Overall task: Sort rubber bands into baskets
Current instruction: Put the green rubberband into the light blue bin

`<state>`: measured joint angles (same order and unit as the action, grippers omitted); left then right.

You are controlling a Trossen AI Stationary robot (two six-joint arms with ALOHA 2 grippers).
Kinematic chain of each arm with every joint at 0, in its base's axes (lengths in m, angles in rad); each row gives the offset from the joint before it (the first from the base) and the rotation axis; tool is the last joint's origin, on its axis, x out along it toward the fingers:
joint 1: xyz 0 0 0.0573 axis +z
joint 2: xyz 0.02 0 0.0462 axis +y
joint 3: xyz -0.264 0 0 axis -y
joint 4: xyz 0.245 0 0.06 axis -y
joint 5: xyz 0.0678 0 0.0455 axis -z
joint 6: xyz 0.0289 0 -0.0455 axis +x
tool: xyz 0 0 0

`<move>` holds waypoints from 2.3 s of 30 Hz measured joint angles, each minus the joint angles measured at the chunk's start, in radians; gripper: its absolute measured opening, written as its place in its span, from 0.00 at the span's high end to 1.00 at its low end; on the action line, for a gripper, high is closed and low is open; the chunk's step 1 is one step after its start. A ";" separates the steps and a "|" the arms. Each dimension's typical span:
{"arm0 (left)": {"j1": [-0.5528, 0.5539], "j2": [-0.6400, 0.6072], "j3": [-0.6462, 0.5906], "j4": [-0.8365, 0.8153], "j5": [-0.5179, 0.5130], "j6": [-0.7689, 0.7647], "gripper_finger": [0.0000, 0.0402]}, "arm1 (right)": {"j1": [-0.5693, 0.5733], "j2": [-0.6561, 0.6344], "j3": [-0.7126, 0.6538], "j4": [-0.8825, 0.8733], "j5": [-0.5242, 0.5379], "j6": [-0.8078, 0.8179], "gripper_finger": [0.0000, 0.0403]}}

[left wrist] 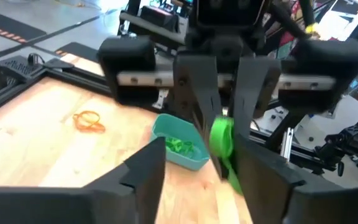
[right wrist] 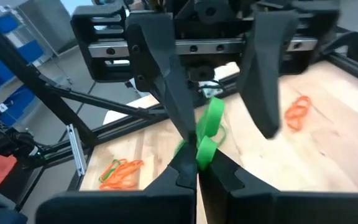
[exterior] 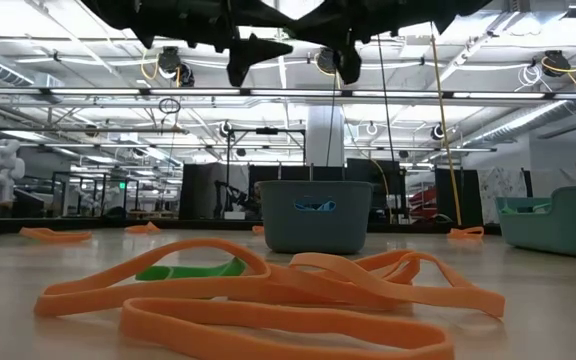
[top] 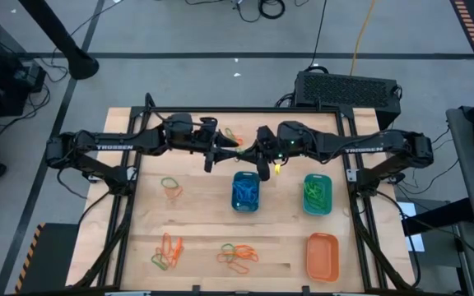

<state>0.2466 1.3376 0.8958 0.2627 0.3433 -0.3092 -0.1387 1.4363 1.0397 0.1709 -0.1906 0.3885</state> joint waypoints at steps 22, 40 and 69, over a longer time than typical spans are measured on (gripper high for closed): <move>0.142 -0.010 -0.002 -0.182 0.143 0.008 0.39 | 0.042 -0.281 -0.022 -1.304 0.056 0.310 1.00; 0.147 -0.010 -0.002 -0.166 0.124 0.003 0.39 | 0.086 -0.276 -0.245 -1.329 0.037 0.535 0.95; 0.241 0.119 0.023 -0.365 -0.132 -0.052 0.39 | 0.072 -0.277 -0.114 -1.160 0.042 0.467 0.77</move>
<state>0.4877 1.4568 0.9188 -0.1023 0.2115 -0.3613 -0.0666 1.1591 0.9260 -0.9887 -0.1487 0.8555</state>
